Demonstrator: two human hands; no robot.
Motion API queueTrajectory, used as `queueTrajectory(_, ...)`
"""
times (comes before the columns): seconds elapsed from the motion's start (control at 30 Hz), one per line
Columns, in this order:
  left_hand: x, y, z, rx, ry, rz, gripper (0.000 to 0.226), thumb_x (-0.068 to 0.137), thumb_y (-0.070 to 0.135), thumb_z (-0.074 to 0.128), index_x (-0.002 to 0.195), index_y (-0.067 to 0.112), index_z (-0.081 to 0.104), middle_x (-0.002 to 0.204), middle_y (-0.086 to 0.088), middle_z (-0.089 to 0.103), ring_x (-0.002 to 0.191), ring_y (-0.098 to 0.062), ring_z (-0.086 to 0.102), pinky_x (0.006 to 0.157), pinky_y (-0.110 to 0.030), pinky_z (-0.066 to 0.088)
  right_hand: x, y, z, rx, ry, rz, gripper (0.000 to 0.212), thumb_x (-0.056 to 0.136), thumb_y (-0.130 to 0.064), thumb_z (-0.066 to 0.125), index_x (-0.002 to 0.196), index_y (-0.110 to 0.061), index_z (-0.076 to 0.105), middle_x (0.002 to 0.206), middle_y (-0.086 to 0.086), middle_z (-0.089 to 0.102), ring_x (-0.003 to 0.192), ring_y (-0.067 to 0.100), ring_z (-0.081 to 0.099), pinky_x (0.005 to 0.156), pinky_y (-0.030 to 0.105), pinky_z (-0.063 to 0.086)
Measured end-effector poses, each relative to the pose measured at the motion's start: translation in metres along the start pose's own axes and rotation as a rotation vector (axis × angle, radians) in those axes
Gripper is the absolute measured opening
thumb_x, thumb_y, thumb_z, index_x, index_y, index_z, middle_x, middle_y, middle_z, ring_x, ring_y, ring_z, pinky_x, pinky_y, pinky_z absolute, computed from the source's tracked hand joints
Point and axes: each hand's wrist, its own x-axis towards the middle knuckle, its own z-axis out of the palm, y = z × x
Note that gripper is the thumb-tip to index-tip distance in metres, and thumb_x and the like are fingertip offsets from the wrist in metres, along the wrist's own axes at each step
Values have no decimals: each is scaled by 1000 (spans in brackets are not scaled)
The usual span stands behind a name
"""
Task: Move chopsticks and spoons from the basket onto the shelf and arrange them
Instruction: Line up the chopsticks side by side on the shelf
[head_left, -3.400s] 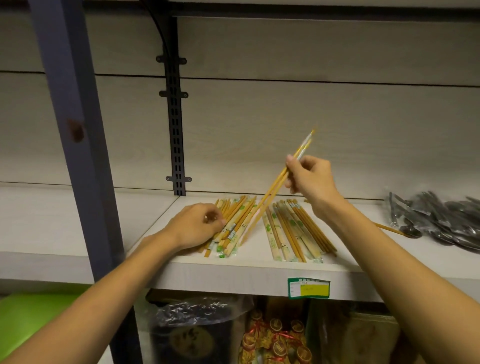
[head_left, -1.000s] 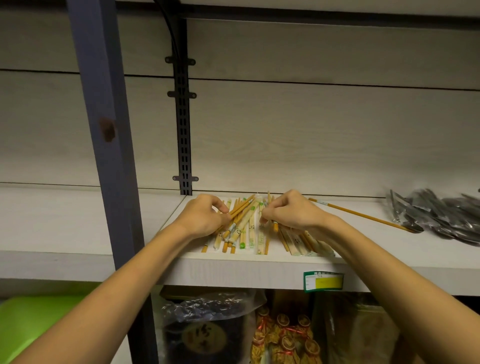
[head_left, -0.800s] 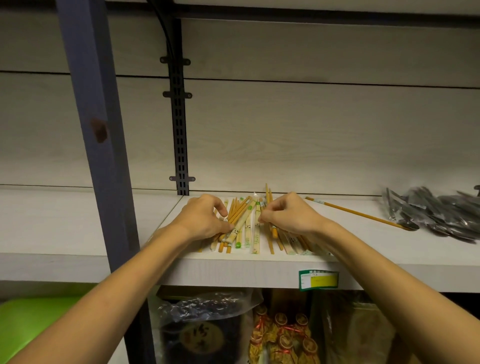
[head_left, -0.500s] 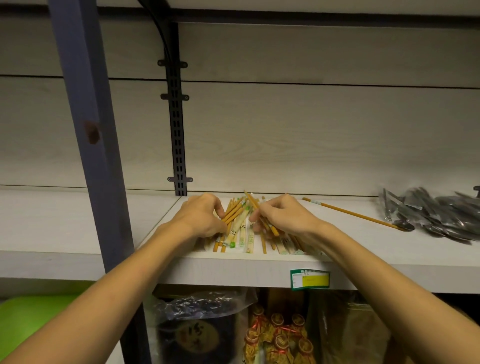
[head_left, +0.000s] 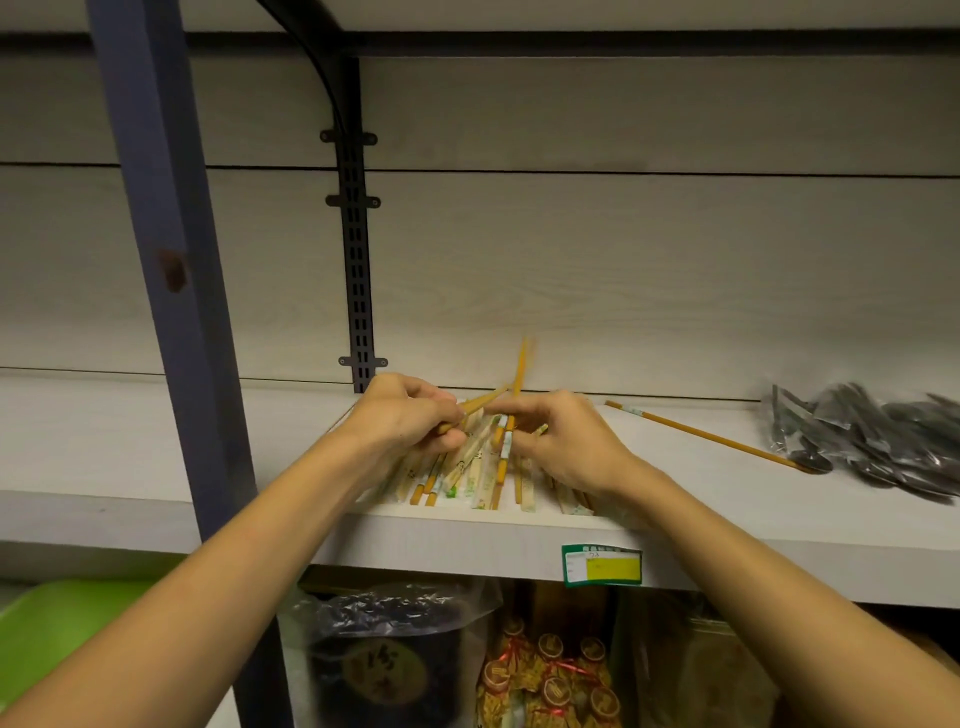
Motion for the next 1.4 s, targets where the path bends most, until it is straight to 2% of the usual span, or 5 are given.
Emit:
queueTrajectory(0.3, -6, 0, 30, -145, -73, 14, 15, 86, 4, 65, 100, -1, 67, 72, -15, 66, 57, -17, 57, 55, -23, 51, 7, 24, -1, -346, 313, -239, 31, 86, -8, 68, 115, -17, 72, 92, 5, 54, 88, 24, 53, 72, 30, 39)
queueTrajectory(0.43, -6, -2, 34, -213, -101, 4, 14, 86, 8, 67, 98, 2, 70, 68, -9, 68, 54, -13, 59, 50, -19, 52, 4, 25, -7, -462, 209, -317, 34, 88, -8, 65, 120, -18, 69, 123, 12, 48, 94, 20, 49, 80, 33, 44)
queueTrajectory(0.8, -6, 5, 9, -199, -351, 61, 9, 89, 11, 62, 94, 4, 67, 72, -10, 65, 61, -17, 60, 52, -19, 51, 6, 10, 0, -576, 188, -516, 39, 83, 6, 58, 120, -8, 60, 115, 11, 64, 98, 29, 61, 76, 43, 55)
queueTrajectory(1.07, 1, 16, 0, -251, -371, 145, 40, 94, 48, 49, 104, 11, 61, 80, -9, 69, 66, -21, 64, 53, -24, 50, 7, -2, -13, -493, 413, -423, 27, 85, -7, 53, 109, -10, 66, 84, 5, 61, 77, 24, 52, 59, 38, 50)
queueTrajectory(1.4, 28, -12, -8, -218, -178, 67, 19, 97, 24, 53, 104, 9, 63, 82, -5, 69, 58, -12, 58, 49, -20, 43, 27, -14, -48, -80, 653, -117, 14, 98, -16, 52, 93, -19, 65, 98, 1, 68, 100, 15, 63, 87, 36, 50)
